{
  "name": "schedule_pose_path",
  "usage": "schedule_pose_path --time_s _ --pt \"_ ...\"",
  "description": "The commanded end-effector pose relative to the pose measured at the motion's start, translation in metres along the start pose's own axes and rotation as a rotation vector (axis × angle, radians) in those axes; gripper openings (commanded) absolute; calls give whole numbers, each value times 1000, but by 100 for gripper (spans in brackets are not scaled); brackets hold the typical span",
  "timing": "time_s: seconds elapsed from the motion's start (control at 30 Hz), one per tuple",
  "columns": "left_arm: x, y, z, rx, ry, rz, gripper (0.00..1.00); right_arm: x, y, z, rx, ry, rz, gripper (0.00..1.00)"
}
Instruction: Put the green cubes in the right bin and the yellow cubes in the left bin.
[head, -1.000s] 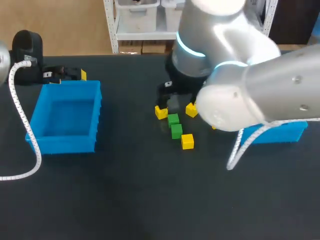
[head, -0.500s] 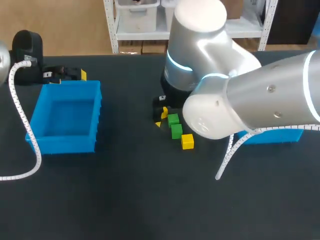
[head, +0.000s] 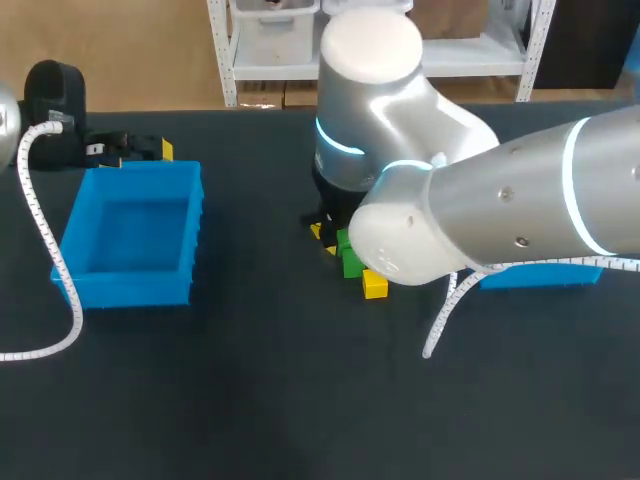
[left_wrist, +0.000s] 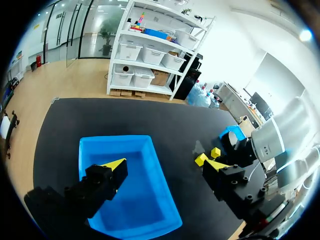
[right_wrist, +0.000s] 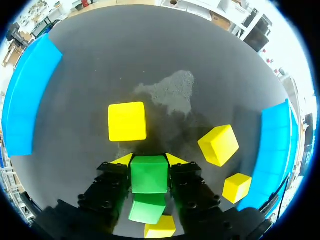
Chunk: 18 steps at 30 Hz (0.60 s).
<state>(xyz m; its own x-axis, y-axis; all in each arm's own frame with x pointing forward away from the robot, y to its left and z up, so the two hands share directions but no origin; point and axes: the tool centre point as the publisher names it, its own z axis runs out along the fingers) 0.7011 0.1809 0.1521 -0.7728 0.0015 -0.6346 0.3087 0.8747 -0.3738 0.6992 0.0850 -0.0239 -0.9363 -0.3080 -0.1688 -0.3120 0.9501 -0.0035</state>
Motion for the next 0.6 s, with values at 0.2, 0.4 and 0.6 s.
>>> schedule_pose_path --time_s 0.2,0.4,0.6 --pt "2 2 0 11 -6 2 100 -6 -36 -34 36 -106 12 0" --pt "2 2 0 11 -6 2 100 -10 -84 -72 6 -180 117 0" --pt "2 2 0 11 -6 2 100 -11 -134 -113 2 -277 234 0"
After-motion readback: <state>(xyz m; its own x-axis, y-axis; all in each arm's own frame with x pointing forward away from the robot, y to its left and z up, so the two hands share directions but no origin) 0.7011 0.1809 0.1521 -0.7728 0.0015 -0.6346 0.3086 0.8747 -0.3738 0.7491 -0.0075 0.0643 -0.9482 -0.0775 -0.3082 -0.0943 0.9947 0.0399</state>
